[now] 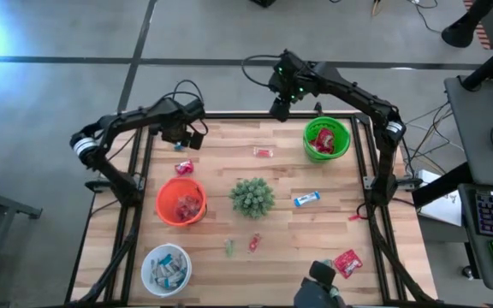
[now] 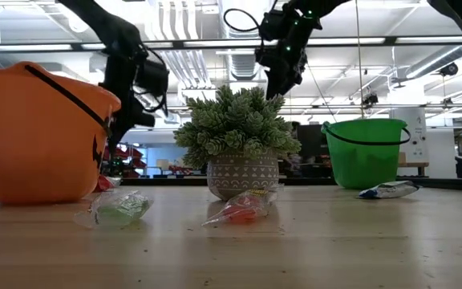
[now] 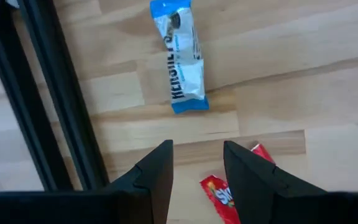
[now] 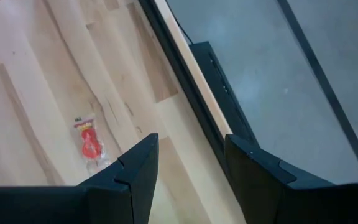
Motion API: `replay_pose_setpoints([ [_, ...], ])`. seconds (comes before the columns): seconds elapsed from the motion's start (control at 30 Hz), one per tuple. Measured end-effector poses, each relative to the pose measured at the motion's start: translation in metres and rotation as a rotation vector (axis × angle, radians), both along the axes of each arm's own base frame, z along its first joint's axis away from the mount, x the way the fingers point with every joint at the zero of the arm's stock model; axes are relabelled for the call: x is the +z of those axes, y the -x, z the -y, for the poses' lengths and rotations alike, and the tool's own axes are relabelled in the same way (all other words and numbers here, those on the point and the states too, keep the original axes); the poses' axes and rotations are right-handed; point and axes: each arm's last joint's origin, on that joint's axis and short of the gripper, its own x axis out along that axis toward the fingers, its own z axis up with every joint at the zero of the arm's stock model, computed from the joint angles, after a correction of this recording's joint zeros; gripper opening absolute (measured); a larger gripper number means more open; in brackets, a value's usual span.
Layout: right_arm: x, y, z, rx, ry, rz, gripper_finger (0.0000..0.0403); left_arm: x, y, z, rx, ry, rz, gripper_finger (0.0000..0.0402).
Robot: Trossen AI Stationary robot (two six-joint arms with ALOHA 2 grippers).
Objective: Sort candy
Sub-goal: Put the white chocolate into the white bucket
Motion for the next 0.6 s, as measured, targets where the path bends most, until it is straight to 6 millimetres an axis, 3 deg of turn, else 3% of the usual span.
replay_pose_setpoints([
  [0.3,-0.01,0.0,0.0,0.0,-0.021,-0.027,0.0176,-0.018,-0.004,-0.008,0.063,0.084,0.012,0.0123],
  [0.6,-0.019,0.001,0.0,0.015,-0.029,-0.052,0.0176,-0.019,-0.002,-0.01,0.104,0.084,0.017,0.0123],
])
